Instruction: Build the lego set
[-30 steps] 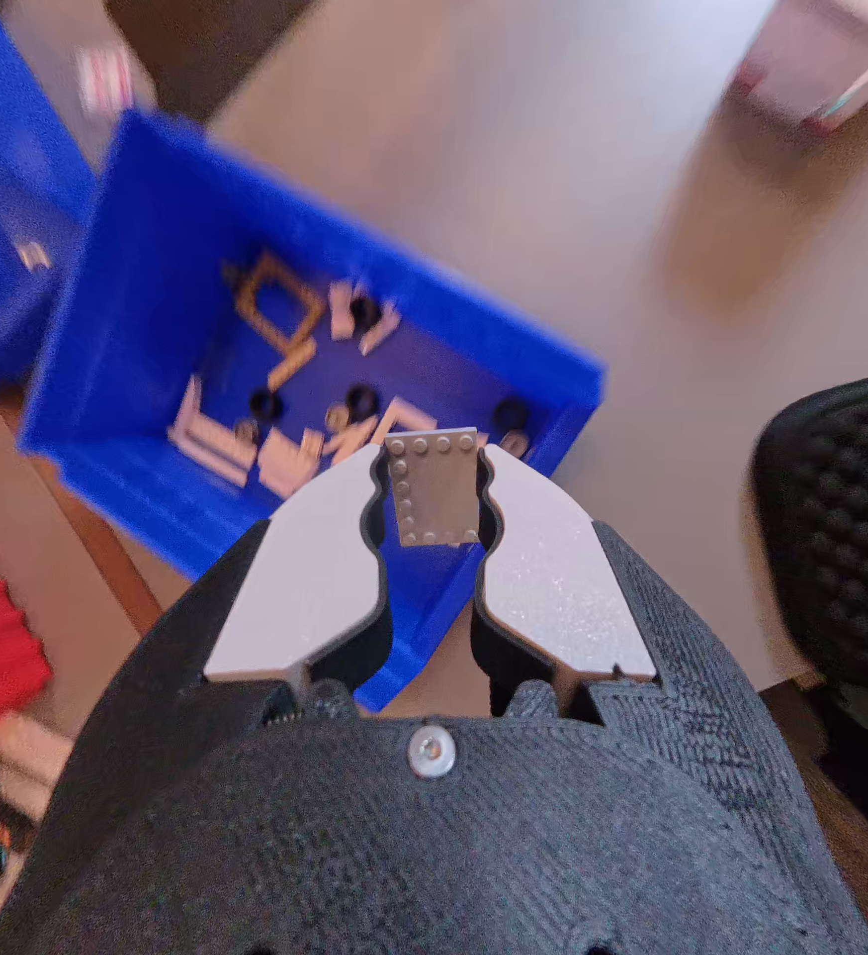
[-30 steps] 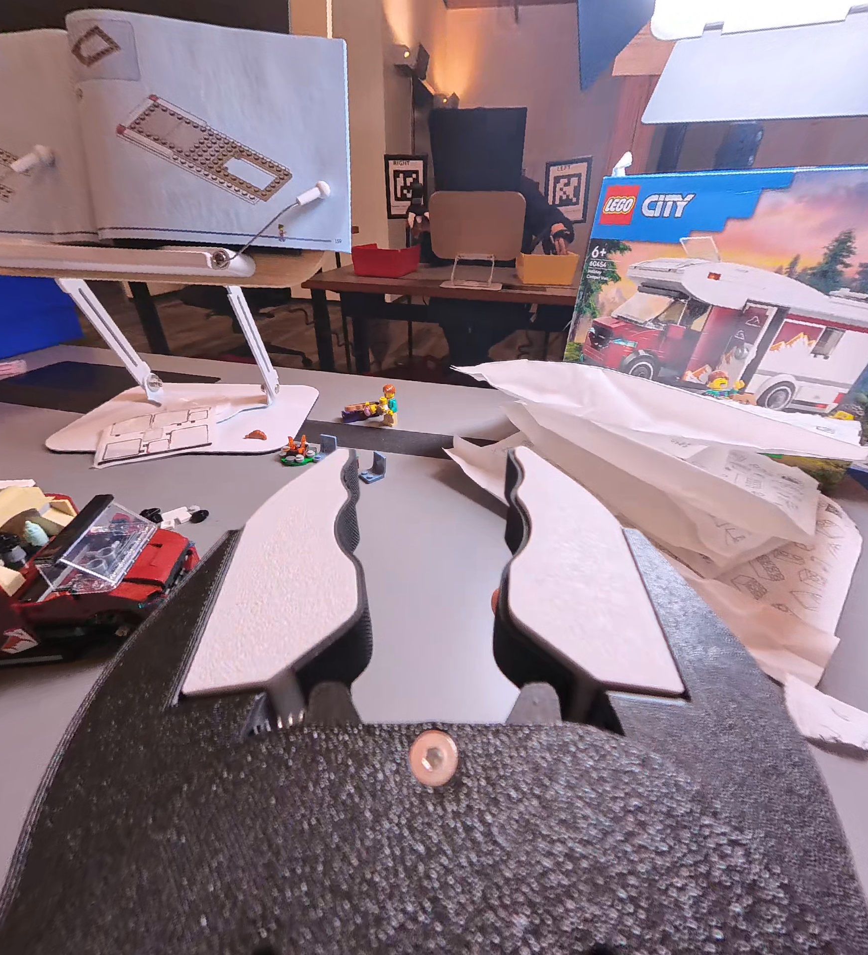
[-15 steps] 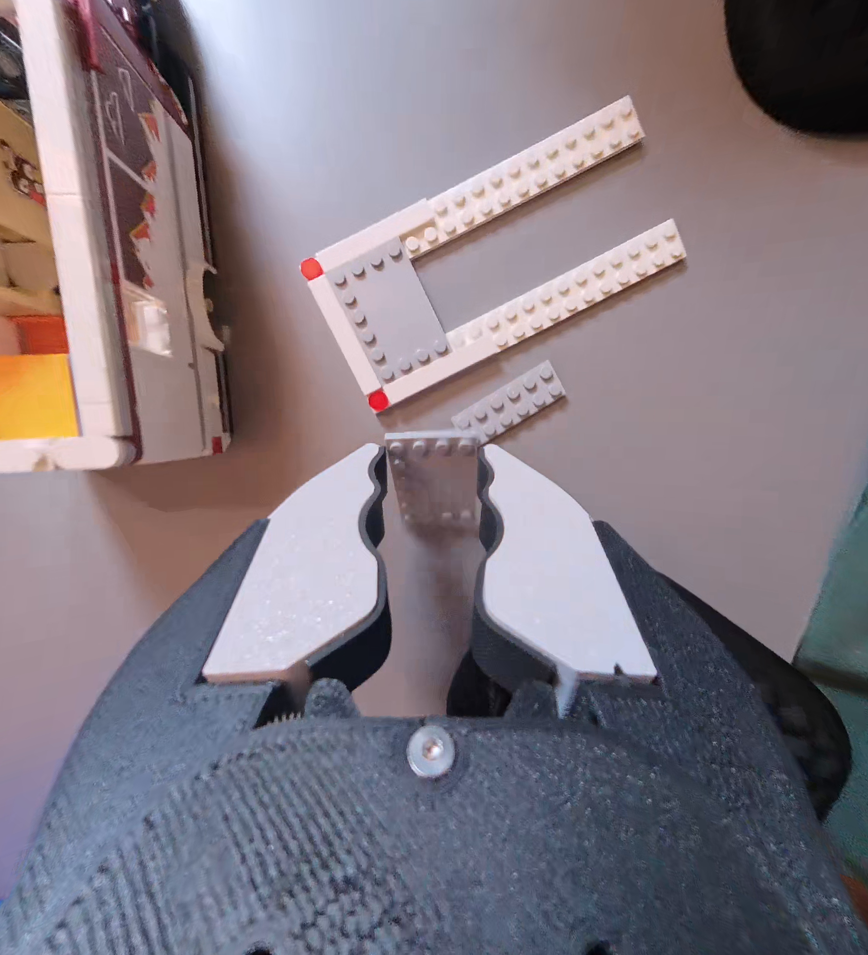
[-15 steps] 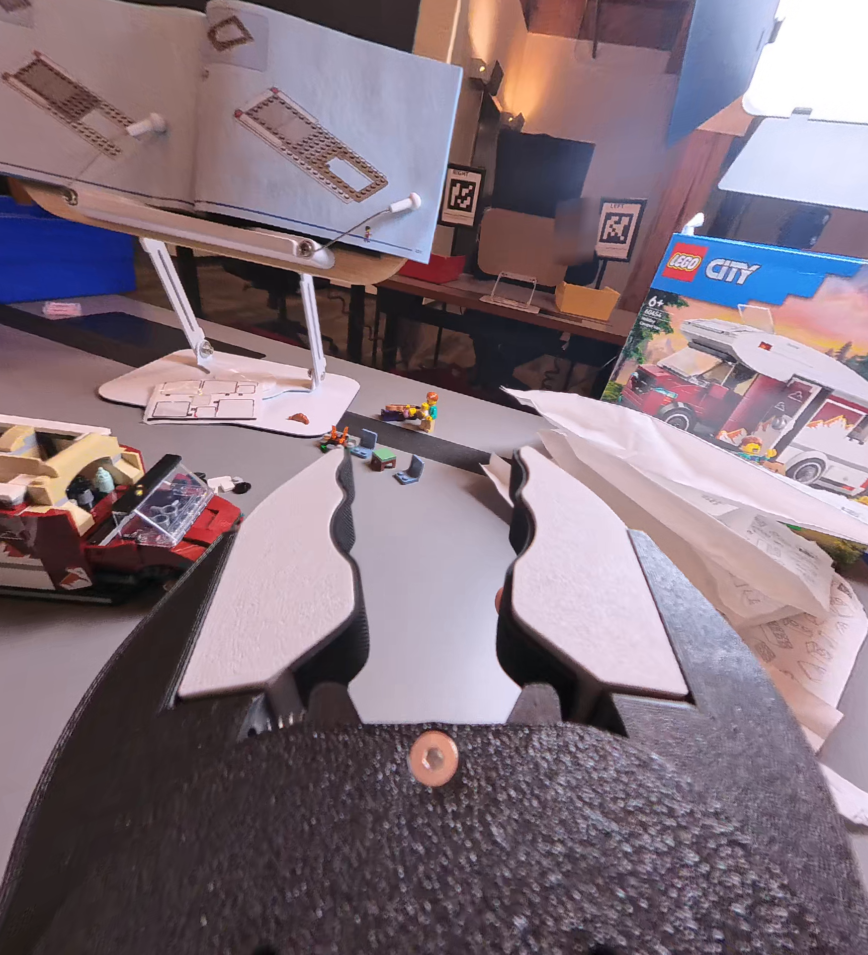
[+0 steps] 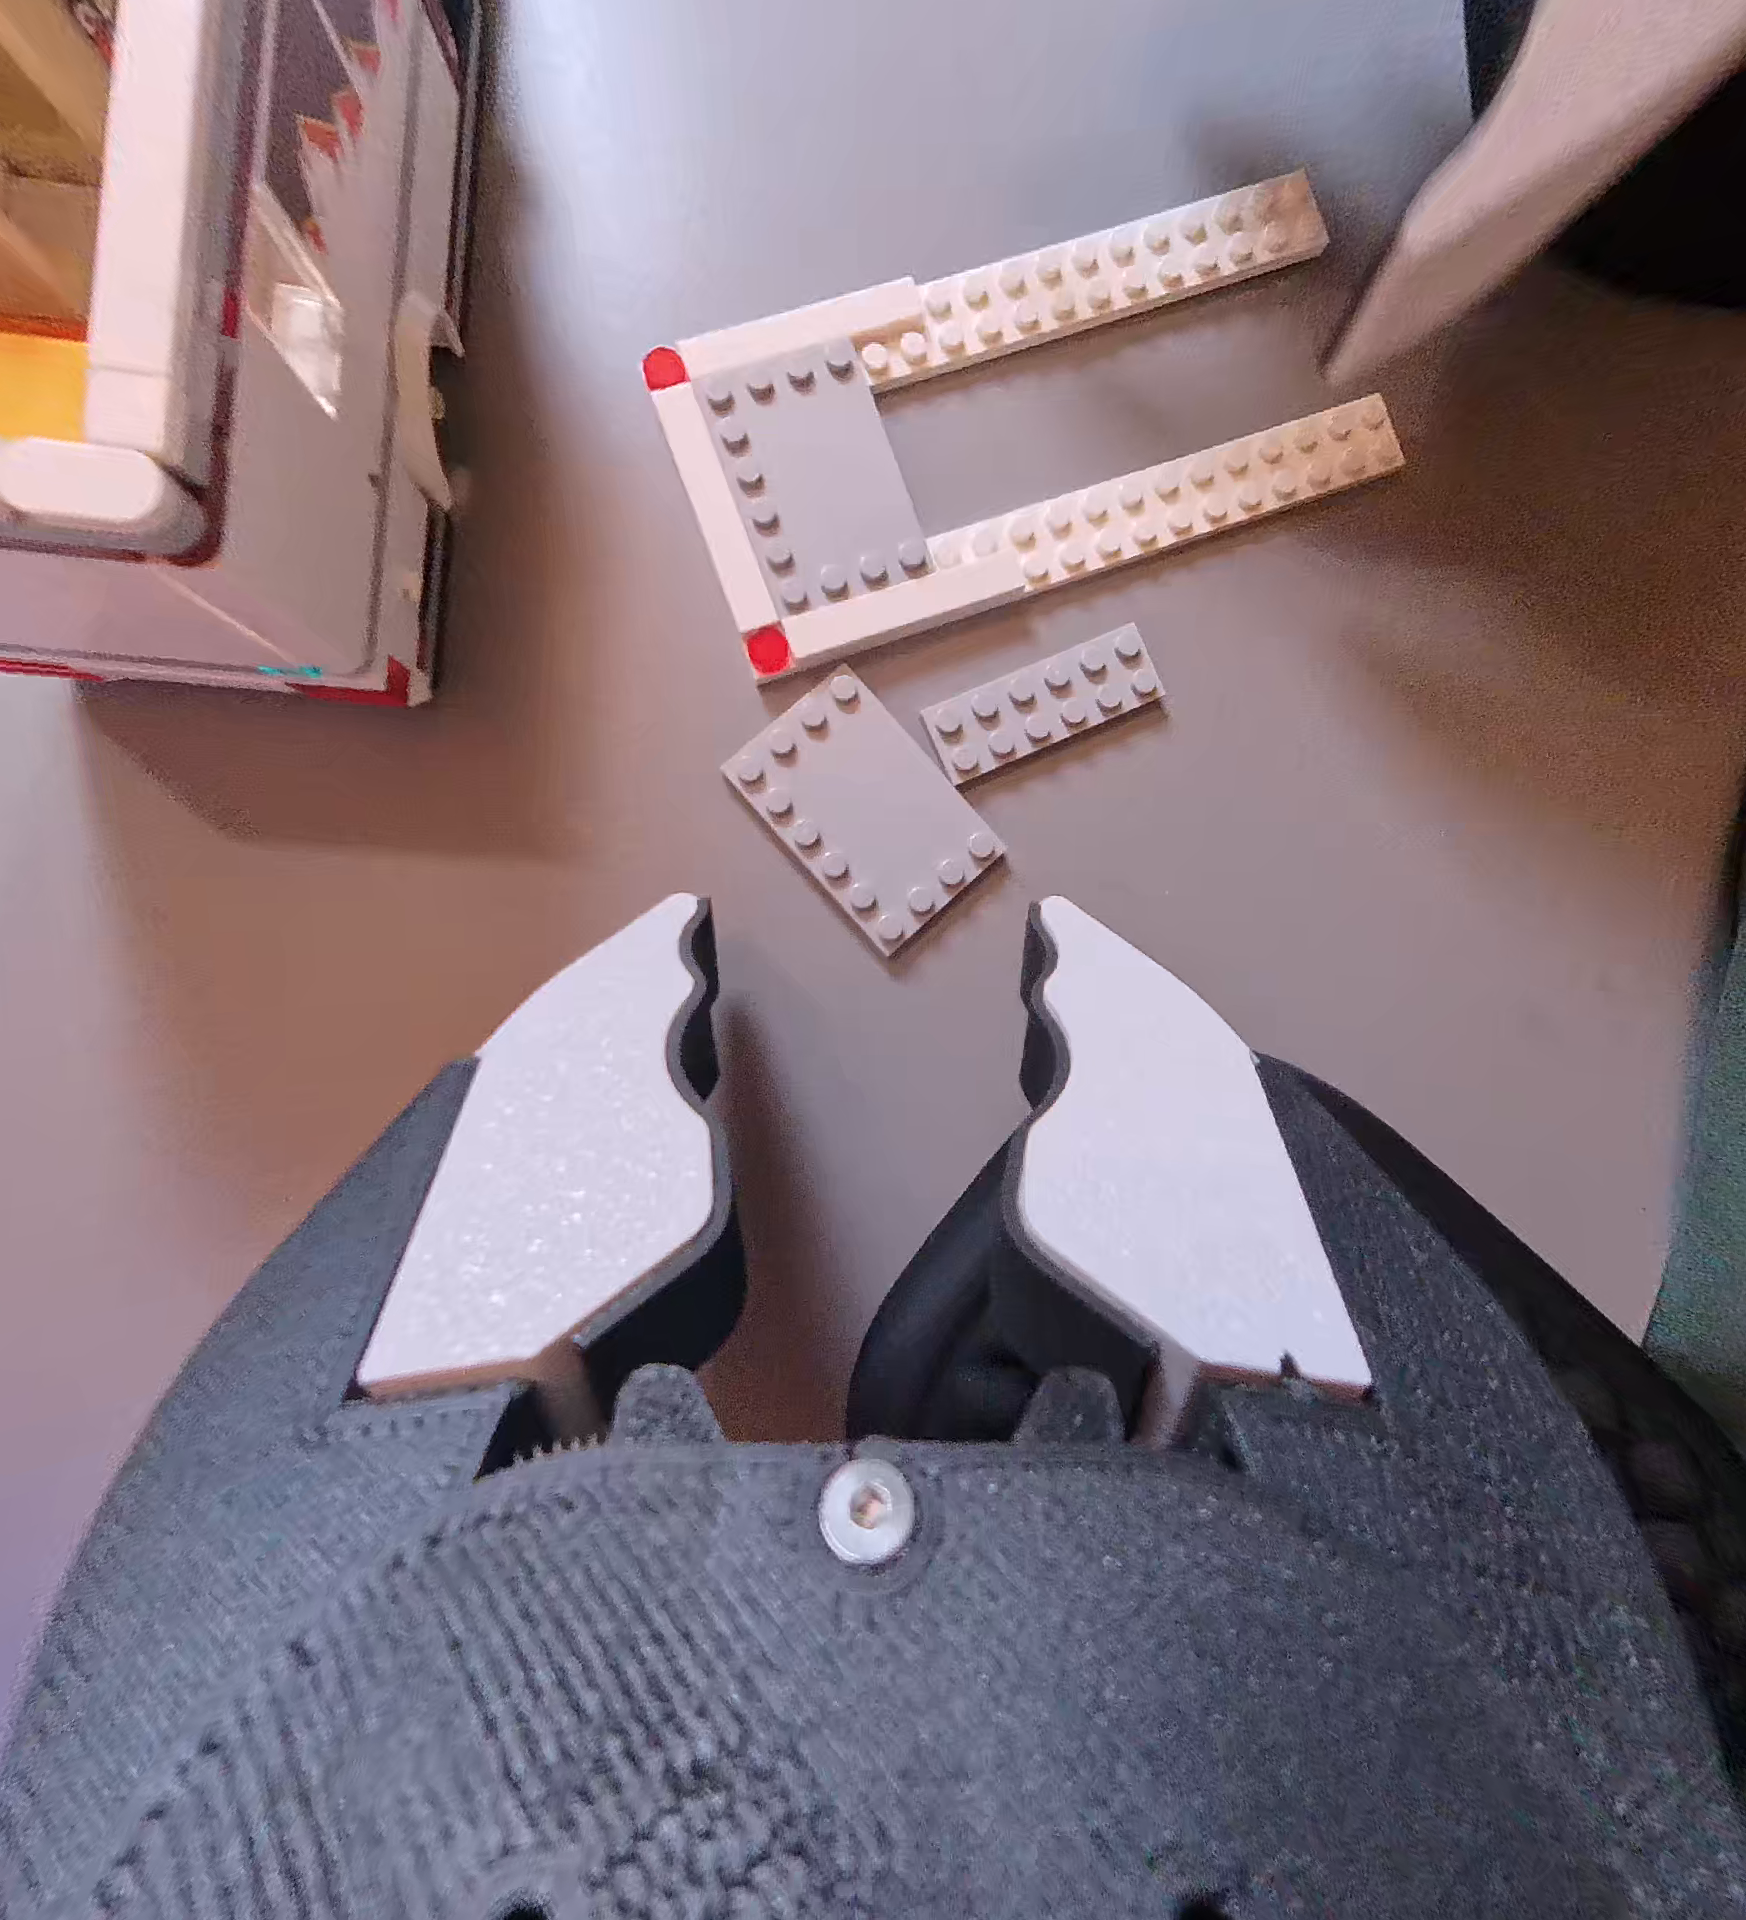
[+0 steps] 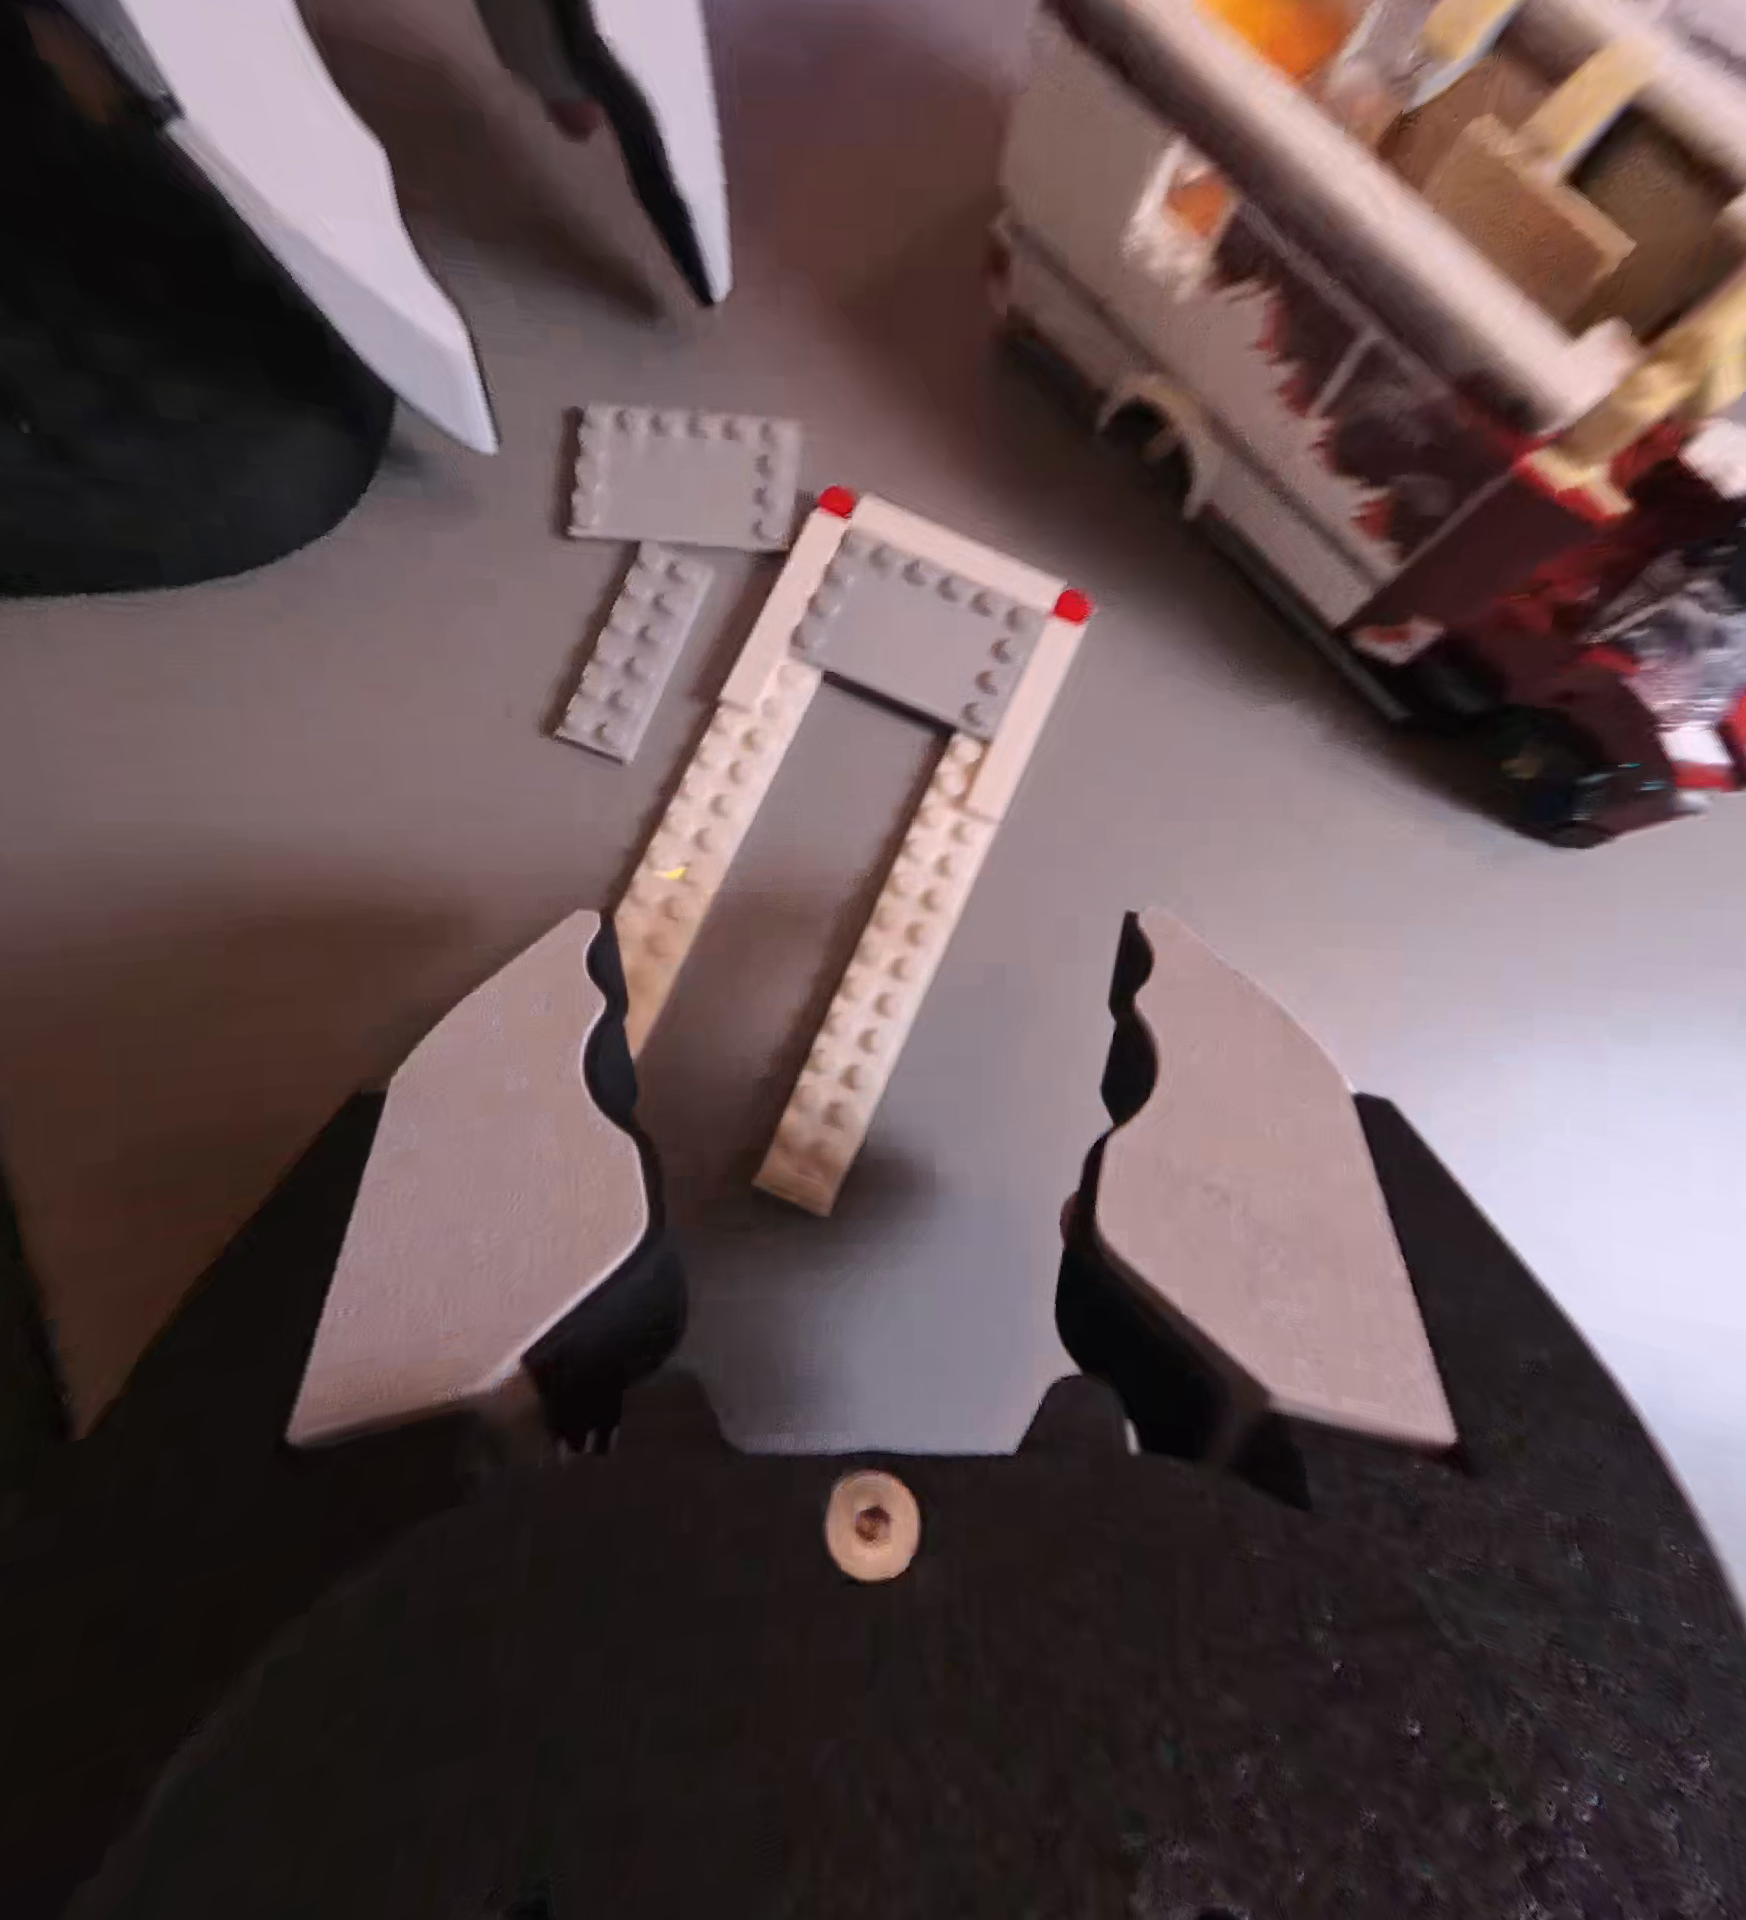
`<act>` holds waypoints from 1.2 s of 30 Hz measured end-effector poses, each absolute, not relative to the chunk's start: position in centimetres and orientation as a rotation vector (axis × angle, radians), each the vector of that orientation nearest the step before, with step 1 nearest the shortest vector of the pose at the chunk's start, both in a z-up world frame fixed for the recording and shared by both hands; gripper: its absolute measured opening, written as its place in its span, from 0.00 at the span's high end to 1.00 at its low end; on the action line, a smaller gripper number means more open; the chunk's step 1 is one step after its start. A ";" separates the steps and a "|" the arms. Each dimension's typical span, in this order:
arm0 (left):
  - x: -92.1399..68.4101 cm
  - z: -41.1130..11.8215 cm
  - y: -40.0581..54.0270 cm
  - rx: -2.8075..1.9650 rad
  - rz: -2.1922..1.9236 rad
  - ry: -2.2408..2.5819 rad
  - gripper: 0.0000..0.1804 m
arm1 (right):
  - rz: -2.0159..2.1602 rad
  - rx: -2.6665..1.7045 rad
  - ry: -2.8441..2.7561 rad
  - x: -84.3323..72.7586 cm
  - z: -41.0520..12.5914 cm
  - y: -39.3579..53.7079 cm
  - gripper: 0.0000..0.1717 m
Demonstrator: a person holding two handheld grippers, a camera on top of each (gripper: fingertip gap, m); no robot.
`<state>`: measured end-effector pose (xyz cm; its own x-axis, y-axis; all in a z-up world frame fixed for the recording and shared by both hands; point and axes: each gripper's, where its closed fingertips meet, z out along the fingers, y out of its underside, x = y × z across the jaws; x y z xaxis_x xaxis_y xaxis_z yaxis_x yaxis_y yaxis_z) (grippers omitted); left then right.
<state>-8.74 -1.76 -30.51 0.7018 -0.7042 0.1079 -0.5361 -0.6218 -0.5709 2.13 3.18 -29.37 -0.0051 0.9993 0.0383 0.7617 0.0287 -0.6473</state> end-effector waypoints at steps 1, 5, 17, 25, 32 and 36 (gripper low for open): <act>-8.6 -30.7 -1.8 -2.391 -0.446 0.947 0.69 | 0.621 -1.800 -1.853 2.1 -30.0 2.2 0.48; -8.3 -31.1 -1.6 -2.379 -0.482 0.947 0.68 | 0.549 -1.843 -1.926 2.2 -31.7 1.4 0.51; -7.6 -31.5 -0.6 -2.324 -0.427 1.062 0.75 | 0.616 -1.729 -2.089 2.3 -31.9 4.4 0.59; -8.3 -31.5 -1.2 -2.314 -0.459 1.088 0.81 | 0.600 -1.642 -2.243 2.3 -31.9 4.4 0.59; -9.2 -31.5 -1.8 -2.290 -0.495 1.069 0.93 | 0.679 -1.640 -2.182 2.2 -31.4 3.9 0.59; -9.9 -31.5 -1.7 -2.297 -0.455 1.045 0.90 | 0.704 -1.624 -2.132 2.3 -30.4 3.9 0.59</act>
